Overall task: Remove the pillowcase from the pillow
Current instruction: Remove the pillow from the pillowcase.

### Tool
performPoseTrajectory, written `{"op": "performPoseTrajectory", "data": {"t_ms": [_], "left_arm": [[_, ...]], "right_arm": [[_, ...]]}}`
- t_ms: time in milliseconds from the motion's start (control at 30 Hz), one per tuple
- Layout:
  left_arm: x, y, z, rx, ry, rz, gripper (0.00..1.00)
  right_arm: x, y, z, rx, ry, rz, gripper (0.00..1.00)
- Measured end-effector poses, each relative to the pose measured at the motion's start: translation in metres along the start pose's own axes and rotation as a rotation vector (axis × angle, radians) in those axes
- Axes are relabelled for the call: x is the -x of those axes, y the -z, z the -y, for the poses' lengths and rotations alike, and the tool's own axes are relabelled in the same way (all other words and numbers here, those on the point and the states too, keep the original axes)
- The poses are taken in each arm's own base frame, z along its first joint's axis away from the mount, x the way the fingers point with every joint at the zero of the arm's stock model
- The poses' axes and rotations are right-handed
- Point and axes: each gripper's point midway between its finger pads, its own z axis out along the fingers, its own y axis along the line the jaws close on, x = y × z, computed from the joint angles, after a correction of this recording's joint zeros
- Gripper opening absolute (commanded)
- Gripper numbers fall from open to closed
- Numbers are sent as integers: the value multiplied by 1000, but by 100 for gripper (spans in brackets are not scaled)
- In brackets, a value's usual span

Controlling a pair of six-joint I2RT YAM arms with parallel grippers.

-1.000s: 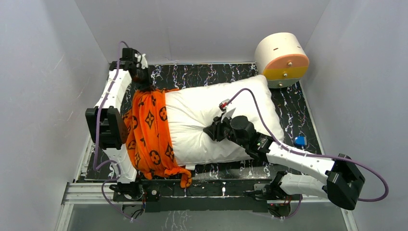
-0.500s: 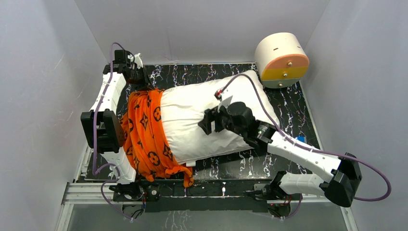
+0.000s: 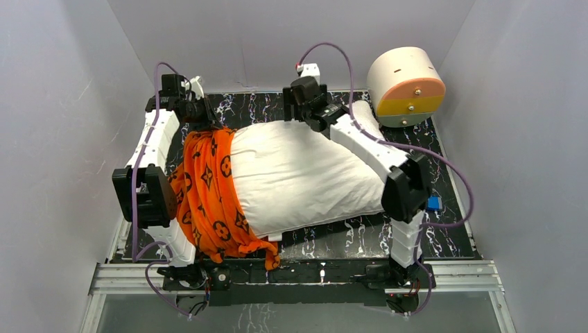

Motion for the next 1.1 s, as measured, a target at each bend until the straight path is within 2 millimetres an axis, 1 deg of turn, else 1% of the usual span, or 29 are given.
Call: {"op": "performPoseTrajectory", "data": {"t_ms": [33,67,100,133,167,200,233,267,300,333,400,433,467,500,533,567,600,633,667,733,800,833,867,933,1000,1033,1067,1100], "left_arm": [[0,0,0,-1,1,0,0],[0,0,0,-2,0,1,0],[0,-1,0,-3,0,2,0],[0,-1,0,-3,0,2,0],[-1,-2,0,-4,2,3,0],[-1,-3,0,-5,4,1,0],[-1,-3,0,-5,8,4,0],[0,-4,1,-7,14,8,0],[1,-4,2,-10,18,11,0],[2,-4,3,-13,25,14,0],[3,-6,8,-21,47,17,0],[6,-5,8,-9,57,23,0],[10,-4,4,19,66,26,0],[13,-1,1,41,71,25,0],[18,5,-7,78,87,28,0],[20,11,-17,101,110,32,0],[21,20,-35,131,152,35,0],[21,25,-44,135,174,36,0],[23,27,-46,127,181,40,0],[25,30,-57,163,195,56,0],[26,30,-58,174,197,60,0],[27,30,-58,170,197,62,0],[28,30,-54,148,194,66,0],[32,27,-45,104,178,74,0],[32,21,-35,92,142,64,0],[33,15,-28,101,106,45,0],[36,7,-18,101,62,32,0],[39,-4,-5,96,16,21,0]], "right_arm": [[-13,-13,9,-41,12,-34,75],[-33,-25,21,-98,30,-79,66],[-56,-35,34,-154,48,-128,49],[-79,-41,48,-200,60,-173,38],[-101,-44,58,-230,66,-210,28],[-115,-44,68,-253,60,-227,19],[-121,-42,76,-268,38,-220,12],[-122,-33,83,-273,3,-199,6],[-118,-23,88,-275,-12,-180,0],[-113,-10,94,-277,-37,-153,0],[-98,45,114,-292,-98,-72,0],[-98,55,120,-303,-108,-57,0],[-107,60,129,-315,-118,-59,0],[-111,61,132,-317,-125,-62,0],[-114,61,134,-310,-142,-55,0],[-115,65,137,-300,-161,-45,0],[-113,70,138,-283,-177,-34,0],[-109,75,139,-267,-187,-25,0],[-109,77,137,-253,-189,-27,0],[-111,80,128,-189,-187,-51,0],[-112,82,127,-176,-190,-50,0],[-117,87,127,-166,-192,-55,8],[-118,91,127,-158,-193,-56,23],[-116,98,123,-118,-180,-58,62],[-111,104,114,-47,-153,-58,80],[-107,109,107,10,-122,-60,88],[-104,113,99,61,-107,-58,93],[-101,117,92,107,-91,-57,95]]}}
